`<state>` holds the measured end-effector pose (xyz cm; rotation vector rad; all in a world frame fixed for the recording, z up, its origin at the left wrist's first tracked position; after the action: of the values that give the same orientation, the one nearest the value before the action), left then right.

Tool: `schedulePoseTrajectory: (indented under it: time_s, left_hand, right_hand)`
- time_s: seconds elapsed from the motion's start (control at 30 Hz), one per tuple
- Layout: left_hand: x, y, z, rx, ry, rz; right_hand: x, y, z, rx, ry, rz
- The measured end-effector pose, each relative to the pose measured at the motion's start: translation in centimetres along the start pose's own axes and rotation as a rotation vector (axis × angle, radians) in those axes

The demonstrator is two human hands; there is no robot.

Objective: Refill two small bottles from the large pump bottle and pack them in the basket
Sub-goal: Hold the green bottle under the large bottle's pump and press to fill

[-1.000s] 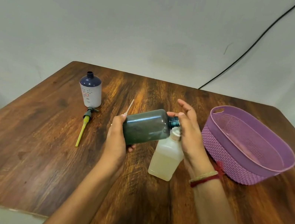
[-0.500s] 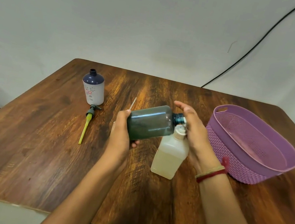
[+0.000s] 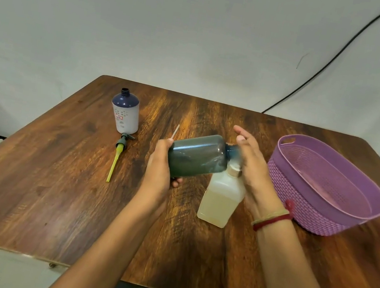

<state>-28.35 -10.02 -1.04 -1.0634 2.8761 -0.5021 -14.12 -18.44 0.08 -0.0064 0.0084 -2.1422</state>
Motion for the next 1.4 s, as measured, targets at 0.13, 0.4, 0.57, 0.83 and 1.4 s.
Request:
schedulePoseTrajectory:
  time_s: [0.13,0.4,0.57,0.83,1.4]
  left_hand:
    - [0.1,0.0,-0.3,-0.007,0.001,0.018]
    - [-0.2,-0.1,0.2,0.028,0.014,0.002]
    - [-0.1,0.1,0.0,0.015,0.014,0.015]
    - [-0.2,0.1,0.0,0.026,0.051,0.028]
    - [-0.2,1.4,0.3,0.224,-0.017,0.234]
  right_hand:
    - [0.0,-0.3,0.2,0.024,-0.014,0.020]
    - [0.0,-0.2,0.0,0.003,0.049,-0.050]
    - [-0.1,-0.5,0.1,0.033,0.045,-0.068]
    - [0.0,-0.3,0.0,0.019,0.039,-0.053]
    - [-0.1,-0.5,-0.2,-0.014,0.063,-0.097]
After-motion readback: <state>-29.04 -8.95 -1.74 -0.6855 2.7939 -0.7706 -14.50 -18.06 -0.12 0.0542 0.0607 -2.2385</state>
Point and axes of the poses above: each hand's wrist, its own x-axis away from the middle knuckle, its own y-axis out of the back of the hand, z = x × y, the point moved 2 cm from there along -x, towards the middle knuckle, and after that the axes turned 15 degrees about z, right-handed, at the moved point
